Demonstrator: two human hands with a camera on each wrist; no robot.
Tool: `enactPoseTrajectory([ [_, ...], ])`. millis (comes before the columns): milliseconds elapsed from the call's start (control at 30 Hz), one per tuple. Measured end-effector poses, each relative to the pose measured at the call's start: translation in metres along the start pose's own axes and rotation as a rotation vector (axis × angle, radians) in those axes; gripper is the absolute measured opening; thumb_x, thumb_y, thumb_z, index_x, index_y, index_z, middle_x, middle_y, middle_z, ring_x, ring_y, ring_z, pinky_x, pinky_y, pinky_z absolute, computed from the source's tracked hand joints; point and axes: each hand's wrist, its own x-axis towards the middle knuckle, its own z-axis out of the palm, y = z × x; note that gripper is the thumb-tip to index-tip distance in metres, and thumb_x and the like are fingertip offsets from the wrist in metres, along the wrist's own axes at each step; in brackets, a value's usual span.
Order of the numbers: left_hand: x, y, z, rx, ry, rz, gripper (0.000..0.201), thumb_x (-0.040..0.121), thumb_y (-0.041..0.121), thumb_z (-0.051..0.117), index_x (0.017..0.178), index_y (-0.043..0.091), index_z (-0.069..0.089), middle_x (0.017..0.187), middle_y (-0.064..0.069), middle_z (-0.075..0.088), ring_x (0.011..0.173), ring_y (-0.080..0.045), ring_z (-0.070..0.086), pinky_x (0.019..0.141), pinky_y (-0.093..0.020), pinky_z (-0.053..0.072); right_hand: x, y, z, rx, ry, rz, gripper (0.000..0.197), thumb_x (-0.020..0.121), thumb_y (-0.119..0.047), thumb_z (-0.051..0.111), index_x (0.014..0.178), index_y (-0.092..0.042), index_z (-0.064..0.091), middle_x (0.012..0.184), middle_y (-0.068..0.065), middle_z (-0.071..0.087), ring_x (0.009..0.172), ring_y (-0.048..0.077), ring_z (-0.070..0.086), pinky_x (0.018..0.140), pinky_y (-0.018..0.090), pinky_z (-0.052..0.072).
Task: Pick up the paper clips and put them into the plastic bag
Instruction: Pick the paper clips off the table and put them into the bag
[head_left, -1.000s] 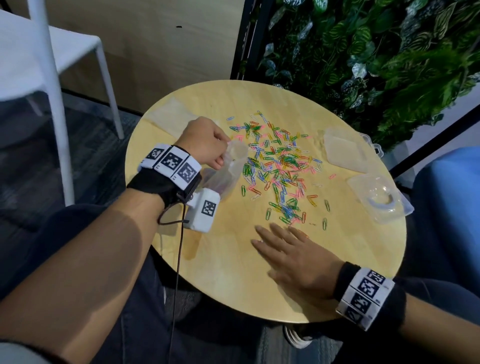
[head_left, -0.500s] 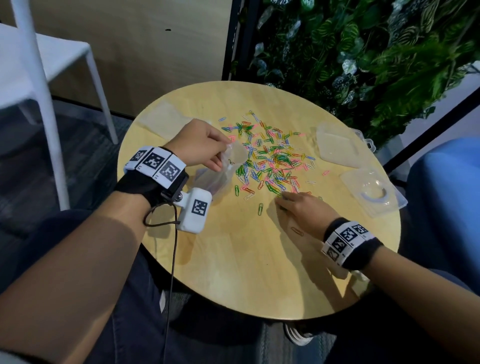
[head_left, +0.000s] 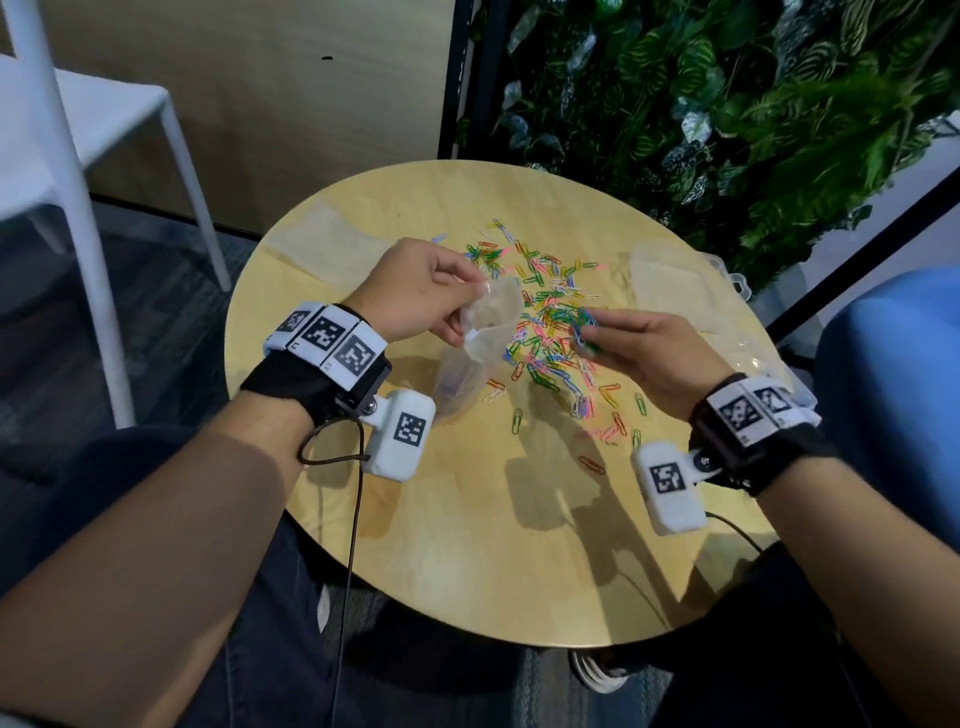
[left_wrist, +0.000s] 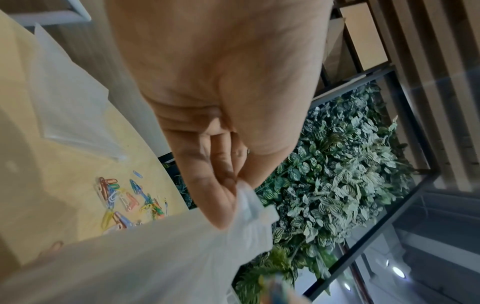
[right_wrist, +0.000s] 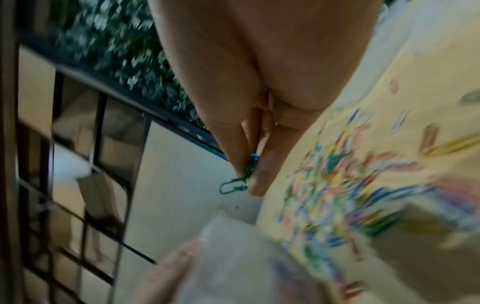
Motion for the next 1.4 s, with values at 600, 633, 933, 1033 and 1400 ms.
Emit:
enactPoseTrajectory([
  [600, -0.002, 0.002, 0.031, 0.061, -0.093, 0.093, 0.009, 0.095, 0.009, 0.065, 0.087, 0.011, 0.07, 0.054, -0.005, 0.07, 0.049, -0.021, 0.068, 0.055, -0.036, 0.063, 0.009, -0.022, 0.067, -1.086, -0.017, -0.25, 0.017, 0.081, -0.014, 0.069, 0.065, -0.017, 0.072, 0.05, -0.006, 0.064, 0.041, -0.003, 0.055, 0.048, 0.005, 0.04],
  [633, -0.003, 0.002, 0.031, 0.059, -0.094, 0.092, 0.008, 0.095, 0.009, 0.065, 0.089, 0.008, 0.071, 0.057, -0.009, 0.071, 0.051, -0.024, 0.069, 0.056, -0.037, 0.063, 0.009, -0.022, 0.068, -1.166, -0.014, -0.302, 0.02, 0.082, -0.015, 0.067, 0.063, -0.02, 0.071, 0.051, -0.006, 0.064, 0.042, 0.0, 0.055, 0.047, 0.005, 0.036],
  [933, -0.003, 0.003, 0.019, 0.084, 0.0, 0.063, 0.009, 0.095, 0.008, 0.065, 0.097, 0.003, 0.073, 0.054, -0.005, 0.069, 0.046, -0.016, 0.067, 0.049, -0.026, 0.058, -0.01, -0.029, 0.056, -0.922, -0.104, -0.467, 0.022, 0.087, -0.012, 0.066, 0.105, -0.021, 0.075, 0.094, -0.005, 0.074, 0.076, 0.0, 0.068, 0.074, 0.015, 0.055],
  [1033, -0.004, 0.002, 0.014, 0.091, 0.025, 0.064, 0.01, 0.095, 0.008, 0.065, 0.098, 0.003, 0.073, 0.057, -0.008, 0.07, 0.045, -0.015, 0.067, 0.05, -0.026, 0.059, -0.023, -0.017, 0.032, -0.819, 0.059, -0.399, 0.038, 0.077, -0.031, 0.079, 0.112, -0.021, 0.069, 0.1, 0.002, 0.07, 0.068, 0.015, 0.071, 0.063, 0.037, 0.061],
  [1400, -0.006, 0.001, 0.02, 0.086, 0.011, 0.048, 0.009, 0.095, 0.009, 0.066, 0.098, 0.003, 0.072, 0.062, -0.013, 0.069, 0.042, -0.014, 0.064, 0.048, -0.025, 0.058, -0.028, 0.094, 0.008, -1.181, 0.203, 0.213, 0.1, 0.055, -0.061, 0.083, 0.129, -0.009, 0.042, 0.125, 0.016, 0.046, 0.108, 0.029, 0.051, 0.085, 0.035, 0.047],
])
